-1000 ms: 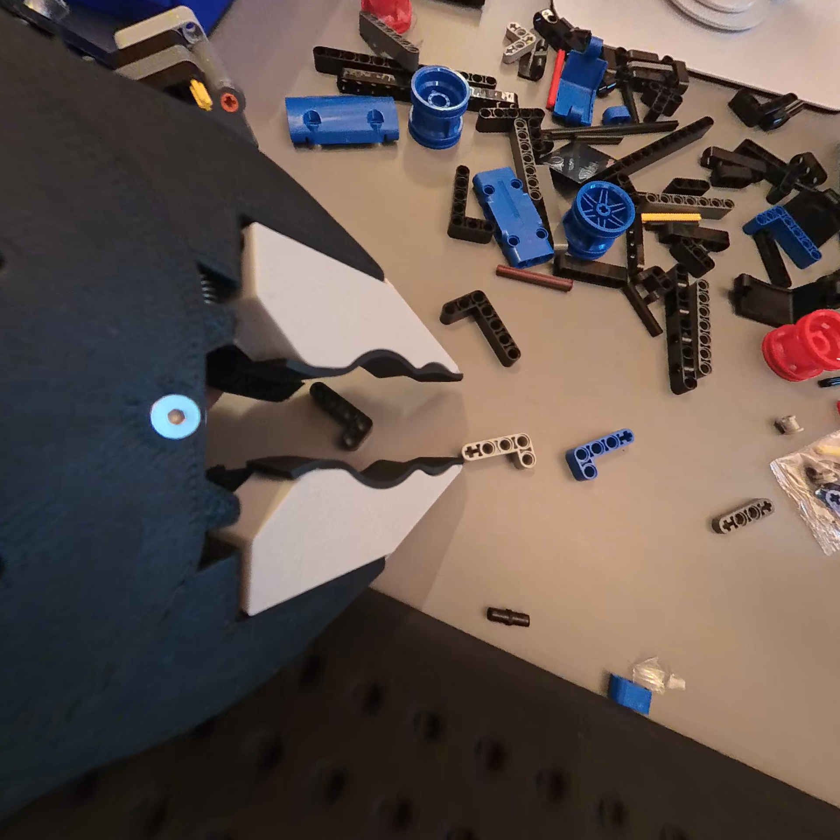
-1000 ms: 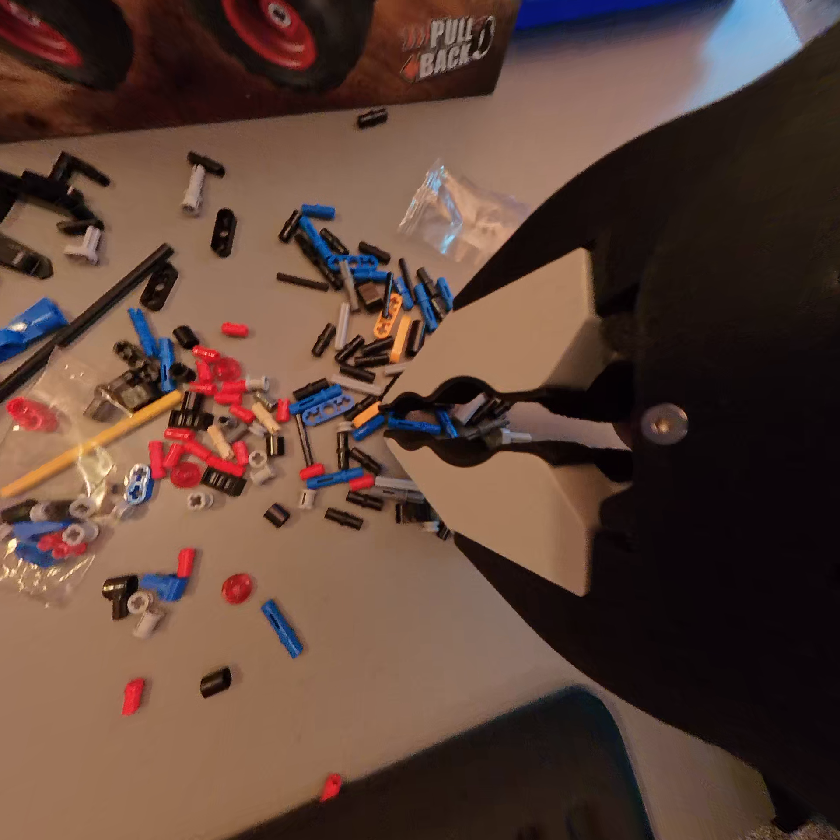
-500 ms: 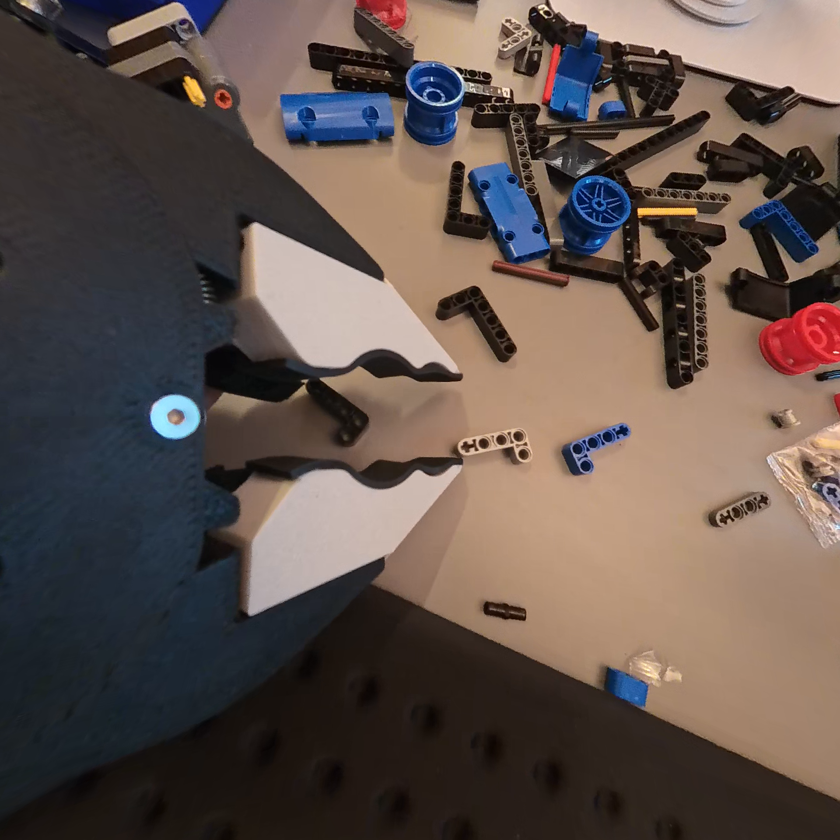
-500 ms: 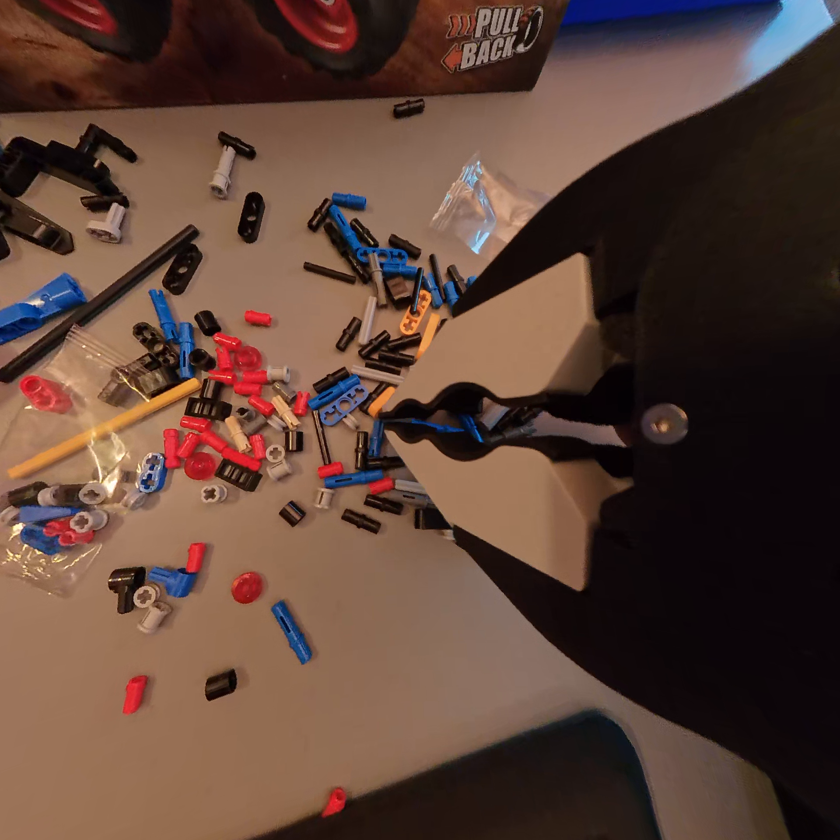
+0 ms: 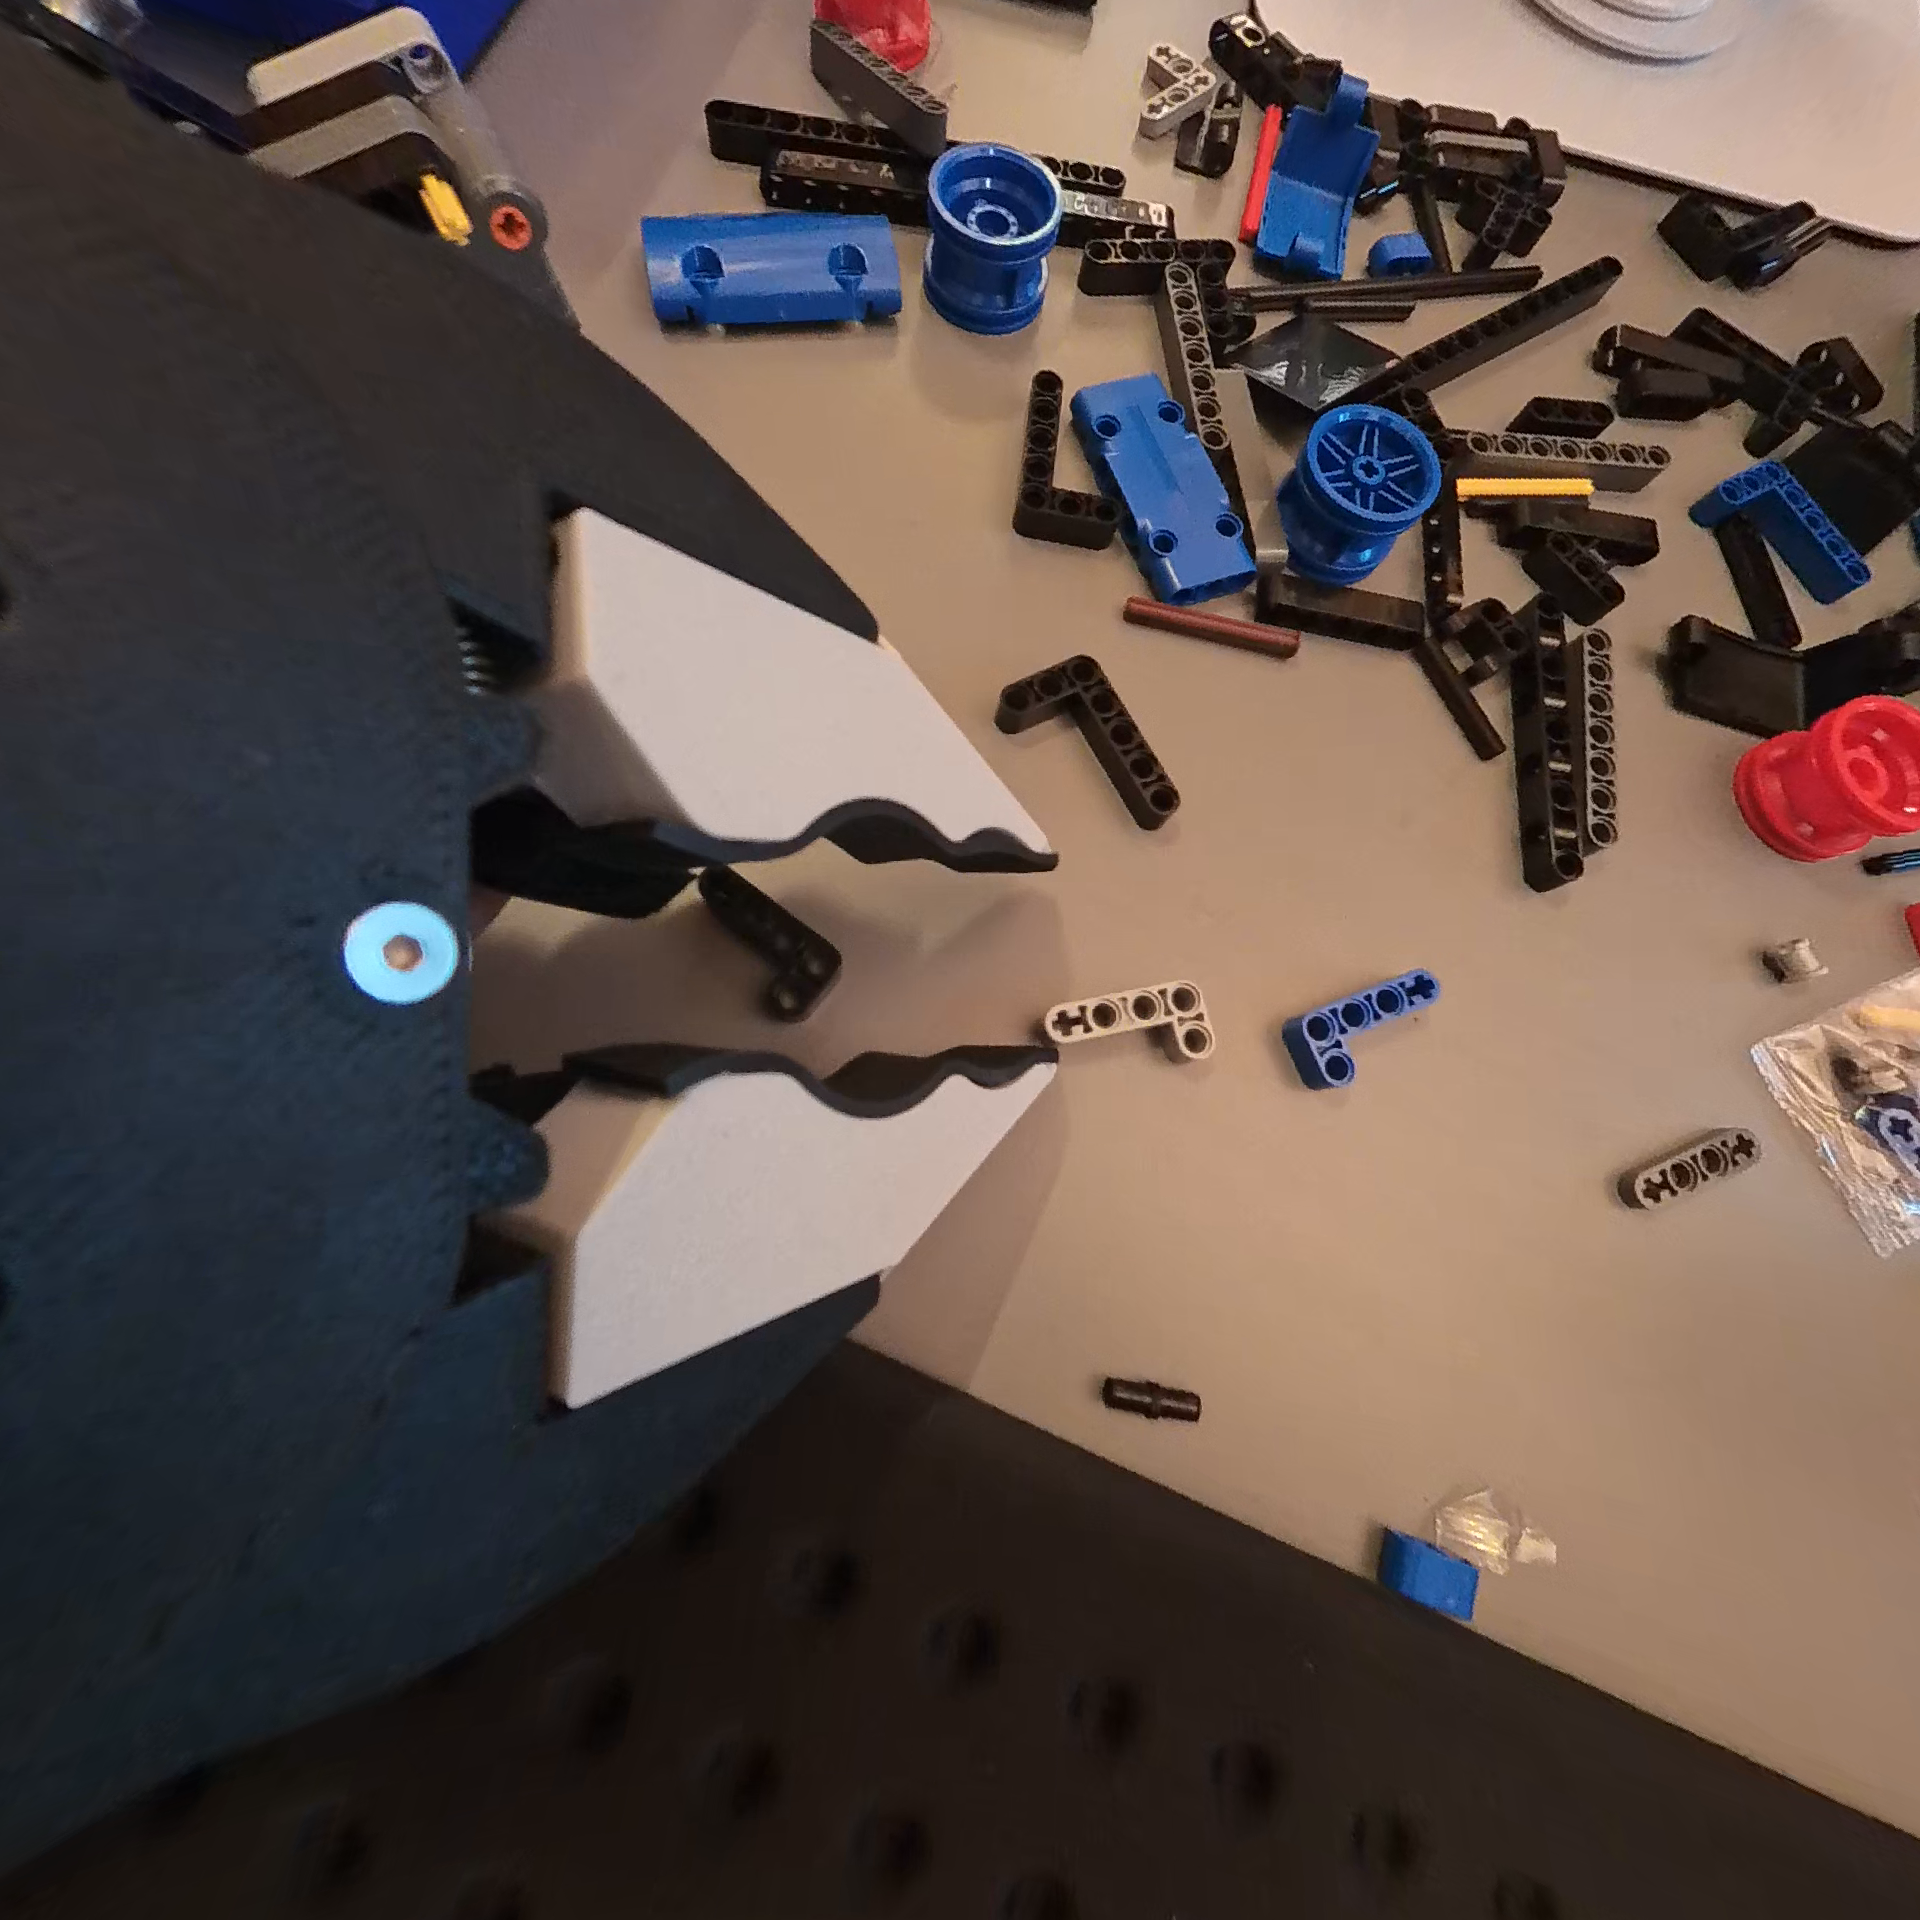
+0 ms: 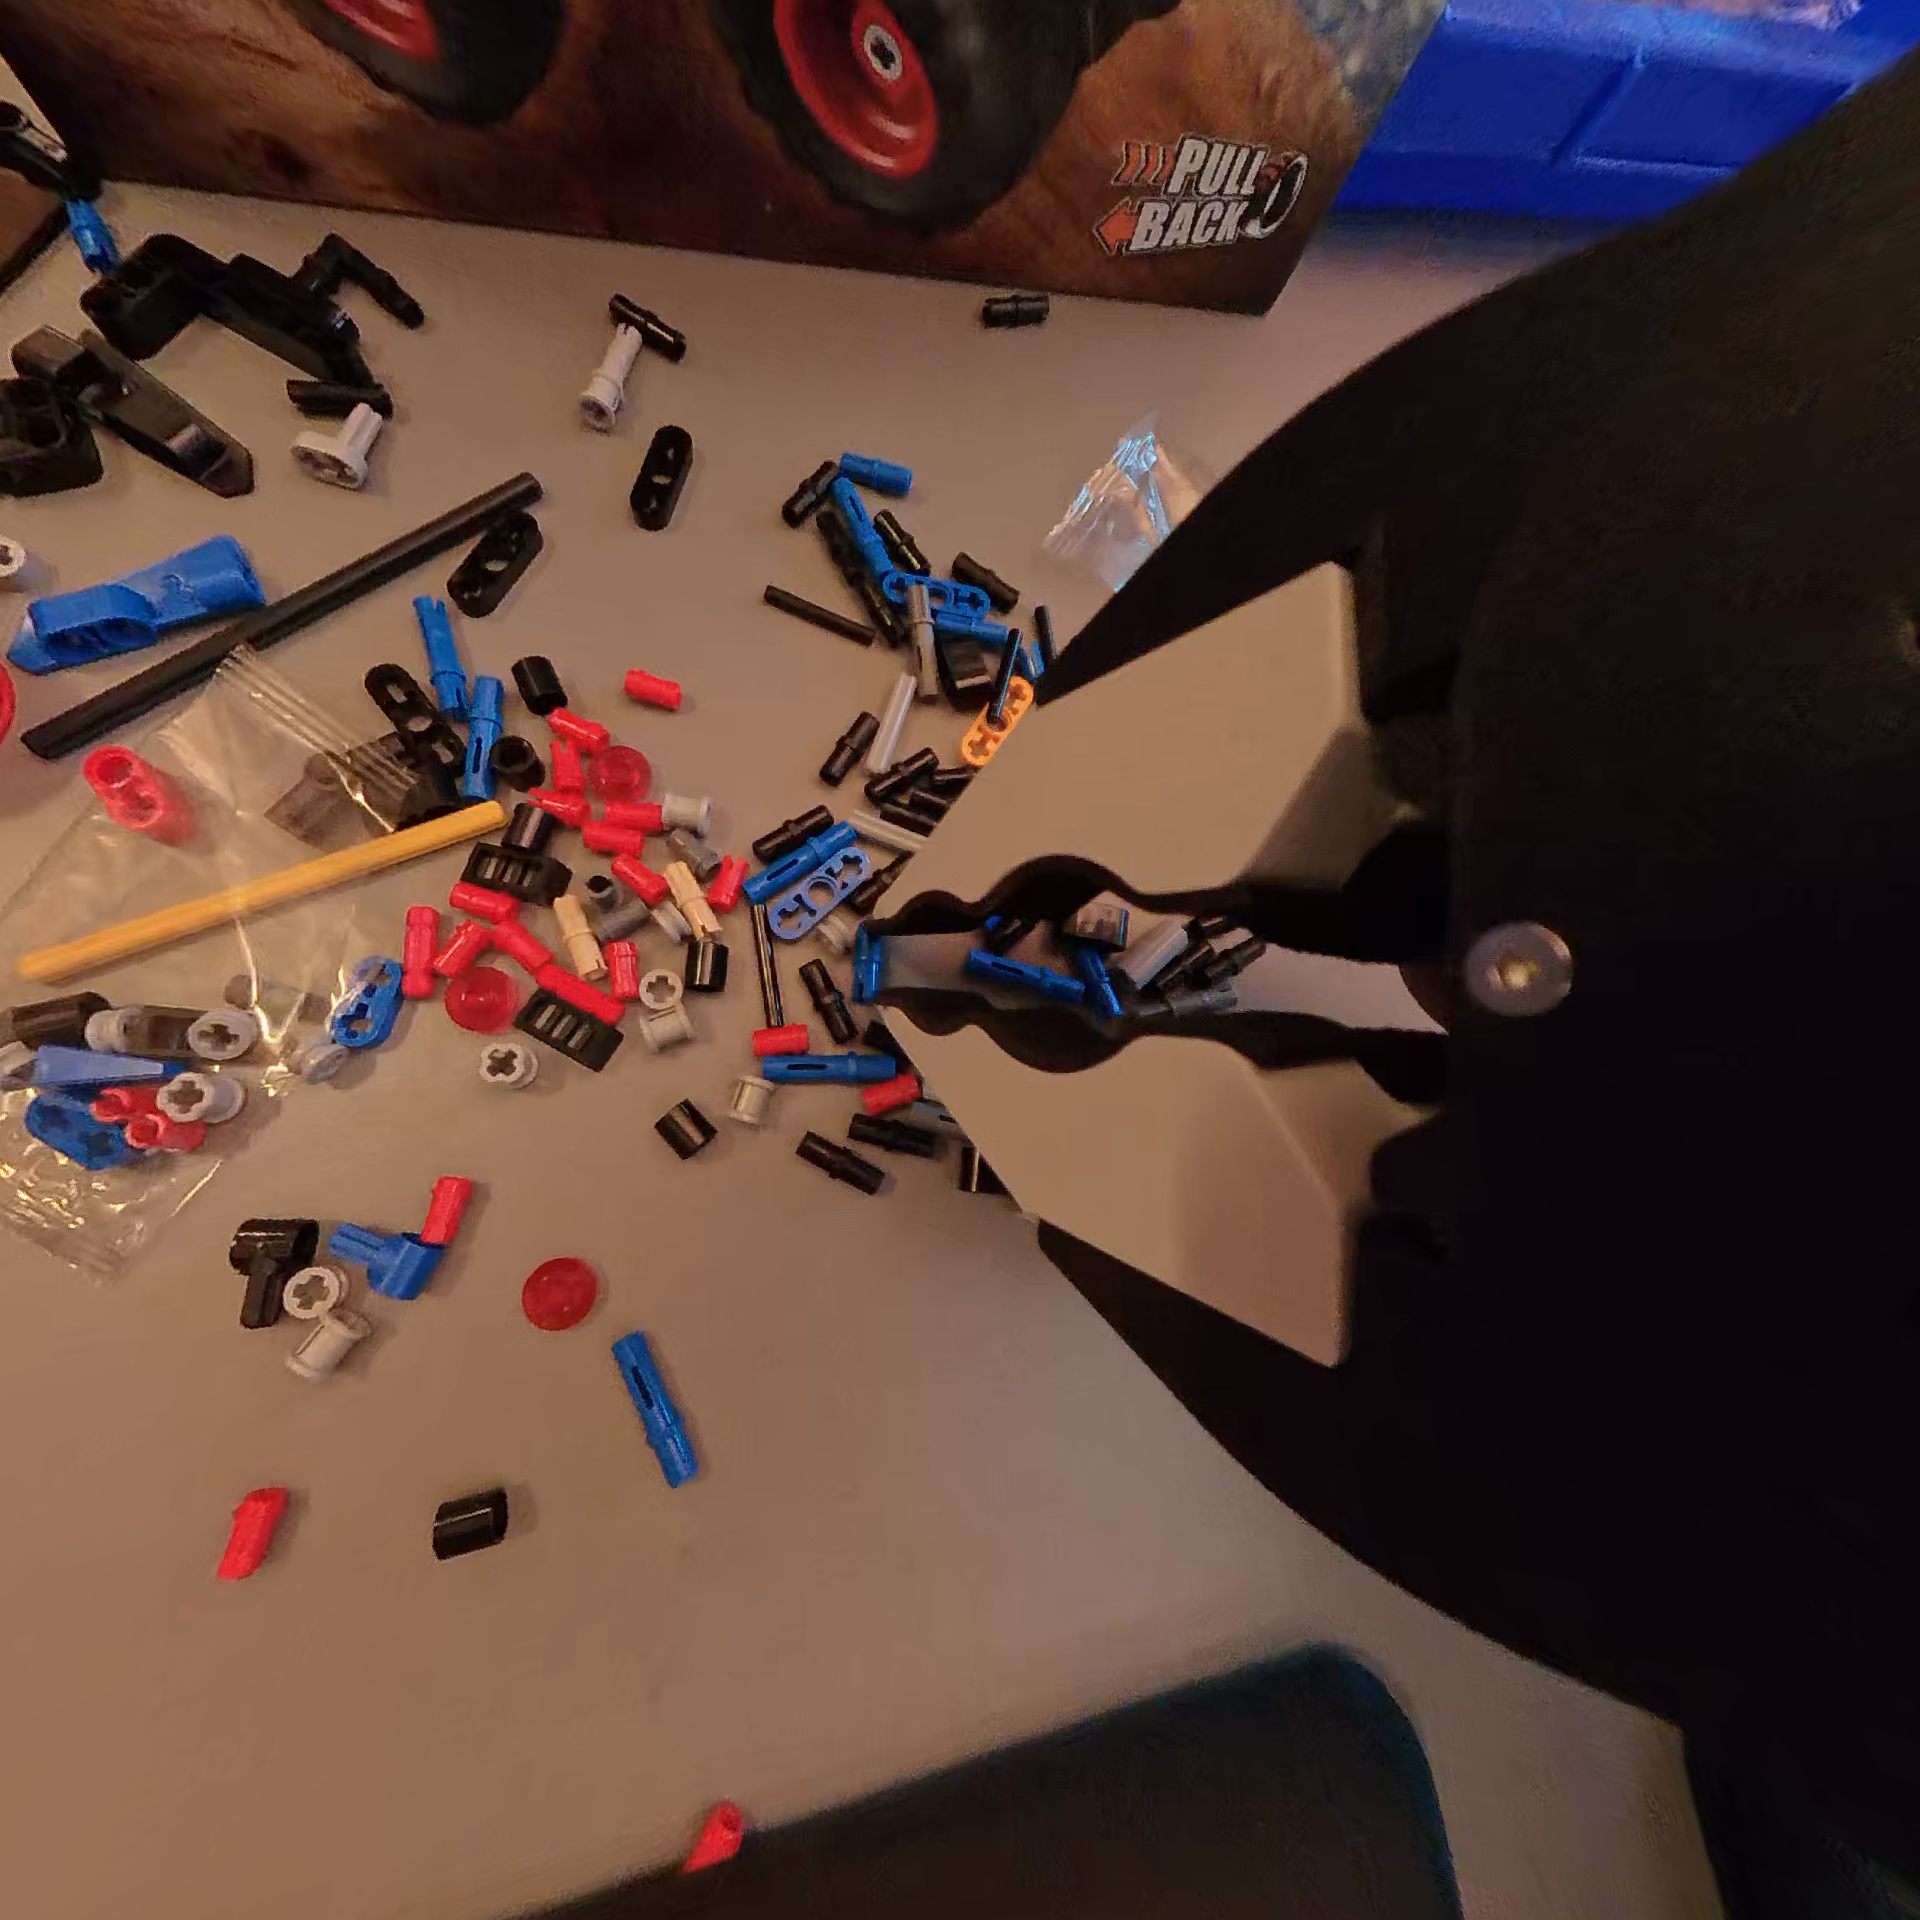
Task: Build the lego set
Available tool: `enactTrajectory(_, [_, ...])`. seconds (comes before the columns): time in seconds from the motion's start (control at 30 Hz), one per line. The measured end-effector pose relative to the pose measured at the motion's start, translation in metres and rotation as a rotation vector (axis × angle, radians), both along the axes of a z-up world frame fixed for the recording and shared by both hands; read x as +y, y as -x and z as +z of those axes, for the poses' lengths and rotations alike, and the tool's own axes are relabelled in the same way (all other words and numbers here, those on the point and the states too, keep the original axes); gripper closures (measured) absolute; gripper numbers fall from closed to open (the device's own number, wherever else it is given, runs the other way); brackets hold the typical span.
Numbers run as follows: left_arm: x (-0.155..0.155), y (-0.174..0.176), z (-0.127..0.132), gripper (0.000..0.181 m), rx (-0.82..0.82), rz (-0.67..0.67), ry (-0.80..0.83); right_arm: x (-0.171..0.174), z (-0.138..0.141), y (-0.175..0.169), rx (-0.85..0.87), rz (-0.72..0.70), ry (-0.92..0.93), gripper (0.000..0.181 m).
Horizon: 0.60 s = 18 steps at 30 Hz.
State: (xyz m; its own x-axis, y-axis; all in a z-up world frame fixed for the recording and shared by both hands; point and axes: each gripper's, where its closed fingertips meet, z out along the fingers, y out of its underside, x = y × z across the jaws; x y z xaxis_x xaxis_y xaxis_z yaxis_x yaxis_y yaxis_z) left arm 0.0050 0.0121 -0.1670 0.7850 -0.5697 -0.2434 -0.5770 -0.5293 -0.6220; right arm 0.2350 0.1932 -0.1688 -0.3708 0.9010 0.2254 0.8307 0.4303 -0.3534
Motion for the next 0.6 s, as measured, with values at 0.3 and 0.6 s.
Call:
enactTrajectory(0.3, [0.000,0.000,0.000,0.150,-0.007,0.000,-0.003,-0.001,0.000,-0.003,-0.017,-0.069,0.017,0.169])
enactTrajectory(0.6, [0.000,0.000,0.000,0.150,-0.014,0.001,-0.008,0.005,0.003,-0.003,-0.011,-0.168,0.033,0.167])
